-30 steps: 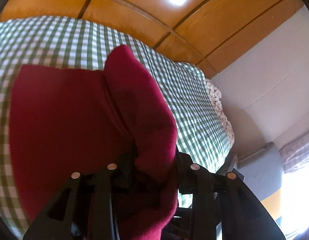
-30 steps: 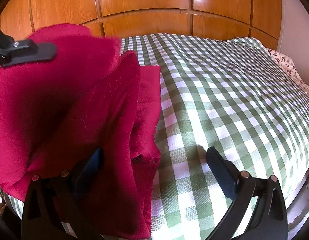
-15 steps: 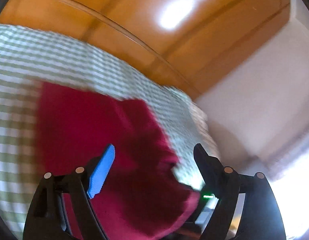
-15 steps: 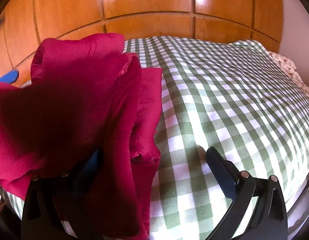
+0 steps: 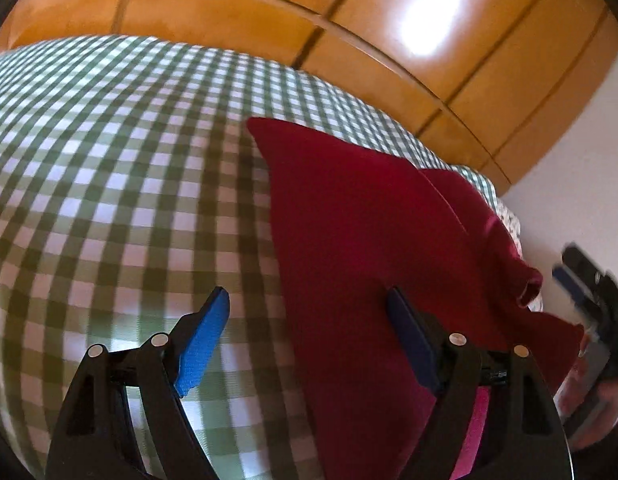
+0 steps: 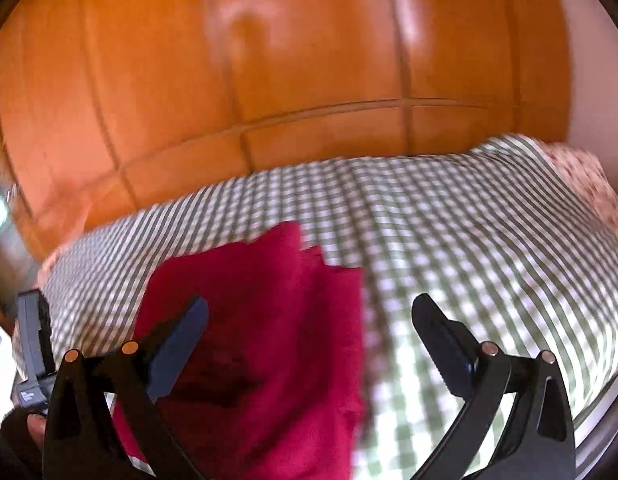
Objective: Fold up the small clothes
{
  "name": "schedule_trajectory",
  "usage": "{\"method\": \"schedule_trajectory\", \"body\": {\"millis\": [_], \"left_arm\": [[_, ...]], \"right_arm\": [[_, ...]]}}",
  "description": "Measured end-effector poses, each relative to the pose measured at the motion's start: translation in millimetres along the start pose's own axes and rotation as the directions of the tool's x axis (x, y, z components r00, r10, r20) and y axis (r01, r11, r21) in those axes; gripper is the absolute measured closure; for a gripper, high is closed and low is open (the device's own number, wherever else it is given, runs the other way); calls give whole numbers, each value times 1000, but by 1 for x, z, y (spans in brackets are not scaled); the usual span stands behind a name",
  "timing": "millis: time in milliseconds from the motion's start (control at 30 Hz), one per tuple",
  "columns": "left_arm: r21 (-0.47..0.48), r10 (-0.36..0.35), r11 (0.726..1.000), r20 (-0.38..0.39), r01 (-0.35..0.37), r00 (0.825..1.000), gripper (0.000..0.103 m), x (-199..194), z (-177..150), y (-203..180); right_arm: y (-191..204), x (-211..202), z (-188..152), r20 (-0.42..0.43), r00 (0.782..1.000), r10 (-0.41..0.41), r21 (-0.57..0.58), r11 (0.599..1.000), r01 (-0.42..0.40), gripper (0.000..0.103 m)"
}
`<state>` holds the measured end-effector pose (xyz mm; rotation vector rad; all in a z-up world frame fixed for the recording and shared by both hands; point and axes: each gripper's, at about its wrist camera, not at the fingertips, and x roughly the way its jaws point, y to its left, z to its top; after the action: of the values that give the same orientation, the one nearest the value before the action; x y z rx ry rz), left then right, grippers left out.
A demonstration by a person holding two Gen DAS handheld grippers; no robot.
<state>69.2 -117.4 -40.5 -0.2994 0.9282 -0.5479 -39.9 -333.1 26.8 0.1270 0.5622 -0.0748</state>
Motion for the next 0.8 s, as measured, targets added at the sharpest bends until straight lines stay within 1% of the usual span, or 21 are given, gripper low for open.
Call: {"method": "schedule_trajectory", "body": {"millis": [33, 67, 133, 167, 200, 233, 267, 367, 433, 467, 567, 633, 700, 800], "left_arm": [[13, 0, 1000, -10, 0, 1000, 23, 4, -1, -3], [18, -6, 1000, -16, 6, 1000, 23, 5, -2, -4], [37, -9, 999, -18, 10, 1000, 23, 6, -3, -9], [48, -6, 999, -17, 7, 1000, 23, 6, -3, -11], [60, -5, 998, -16, 6, 1000, 23, 6, -5, -12], [75, -5, 997, -17, 6, 1000, 23, 6, -7, -14], [86, -6, 996, -18, 8, 1000, 23, 5, -12, -17], [113, -42, 992, -47, 47, 998, 23, 9, -16, -25], [149, -66, 986, -65, 75, 996, 23, 12, -22, -36], [172, -72, 982, -74, 84, 995, 23, 13, -25, -42], [240, -74, 966, -95, 95, 993, 23, 17, -35, -61], [275, -61, 958, -88, 84, 994, 23, 20, -40, -68], [282, -49, 957, -71, 67, 996, 22, 21, -43, -68], [215, -70, 973, -75, 84, 995, 22, 20, -39, -60]], "right_arm": [[9, 6, 0, -23, 1000, -2, -38, 999, 2, 2], [20, 14, -3, -50, 998, -24, -83, 996, 20, 2], [34, 33, -13, -94, 987, -132, -200, 974, 111, 2], [34, 38, -18, -99, 979, -177, -228, 962, 151, 2], [29, 41, -26, -103, 967, -235, -252, 946, 203, 2], [22, 44, -32, -113, 956, -271, -254, 938, 236, 2], [10, 44, -38, -137, 950, -279, -230, 942, 243, 2], [-23, 40, -61, -219, 949, -226, -110, 972, 206, 2], [-38, 31, -75, -239, 949, -206, -63, 978, 197, 2], [-41, 26, -80, -237, 948, -212, -57, 977, 204, 2], [-48, 15, -91, -216, 938, -270, -55, 963, 265, 2], [-52, 18, -93, -208, 945, -253, -30, 967, 252, 2], [-56, 24, -95, -180, 960, -212, 6, 976, 217, 2], [-59, 12, -87, -143, 978, -153, 73, 984, 165, 2]]}}
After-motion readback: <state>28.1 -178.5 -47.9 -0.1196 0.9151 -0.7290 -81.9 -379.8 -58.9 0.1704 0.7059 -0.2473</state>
